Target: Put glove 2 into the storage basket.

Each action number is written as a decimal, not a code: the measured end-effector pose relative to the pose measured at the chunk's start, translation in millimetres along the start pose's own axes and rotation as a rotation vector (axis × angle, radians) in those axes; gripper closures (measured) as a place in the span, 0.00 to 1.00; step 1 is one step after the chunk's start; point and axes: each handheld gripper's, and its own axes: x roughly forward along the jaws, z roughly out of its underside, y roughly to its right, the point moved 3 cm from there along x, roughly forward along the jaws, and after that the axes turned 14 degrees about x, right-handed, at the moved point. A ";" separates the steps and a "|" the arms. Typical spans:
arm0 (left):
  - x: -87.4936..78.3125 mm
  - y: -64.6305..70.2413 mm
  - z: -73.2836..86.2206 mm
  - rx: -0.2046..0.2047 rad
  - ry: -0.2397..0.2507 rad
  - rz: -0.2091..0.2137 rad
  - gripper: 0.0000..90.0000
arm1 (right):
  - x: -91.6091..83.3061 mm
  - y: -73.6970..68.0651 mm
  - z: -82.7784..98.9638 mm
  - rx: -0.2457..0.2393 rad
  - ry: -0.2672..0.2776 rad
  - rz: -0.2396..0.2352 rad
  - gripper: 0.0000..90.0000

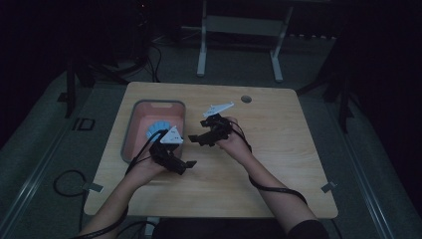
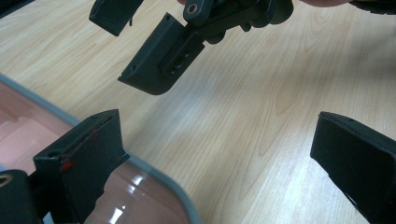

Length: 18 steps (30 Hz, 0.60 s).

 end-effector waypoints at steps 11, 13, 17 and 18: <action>21.6 19.9 -7.7 0.050 0.007 0.073 0.03 | -14.5 21.9 23.3 0.002 -0.016 0.050 0.19; 24.4 22.7 -8.5 0.053 0.010 0.079 0.03 | -18.3 25.8 29.0 0.009 -0.015 0.056 0.19; 32.6 30.4 -9.9 0.059 0.013 0.101 0.03 | -21.4 29.3 36.7 0.016 -0.015 0.058 0.19; 35.2 33.1 -10.1 0.066 0.011 0.105 0.03 | -21.8 29.9 38.8 0.015 -0.016 0.060 0.19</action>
